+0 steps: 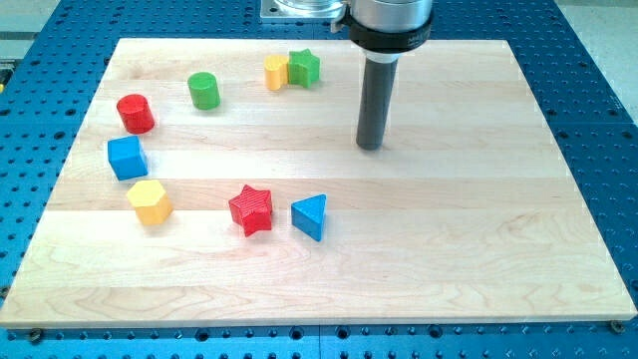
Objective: Move your arm close to the triangle
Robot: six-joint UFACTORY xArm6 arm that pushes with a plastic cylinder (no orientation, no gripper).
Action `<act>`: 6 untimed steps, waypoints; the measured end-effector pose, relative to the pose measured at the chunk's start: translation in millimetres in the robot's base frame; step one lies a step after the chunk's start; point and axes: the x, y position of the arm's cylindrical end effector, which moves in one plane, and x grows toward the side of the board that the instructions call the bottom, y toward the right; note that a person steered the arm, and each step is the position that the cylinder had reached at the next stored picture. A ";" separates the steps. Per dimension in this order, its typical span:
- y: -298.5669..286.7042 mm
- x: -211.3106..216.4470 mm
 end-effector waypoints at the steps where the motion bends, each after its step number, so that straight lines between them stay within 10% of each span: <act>1: -34.6 -16.3; 3: -140.9 -24.4; 6: 44.2 114.7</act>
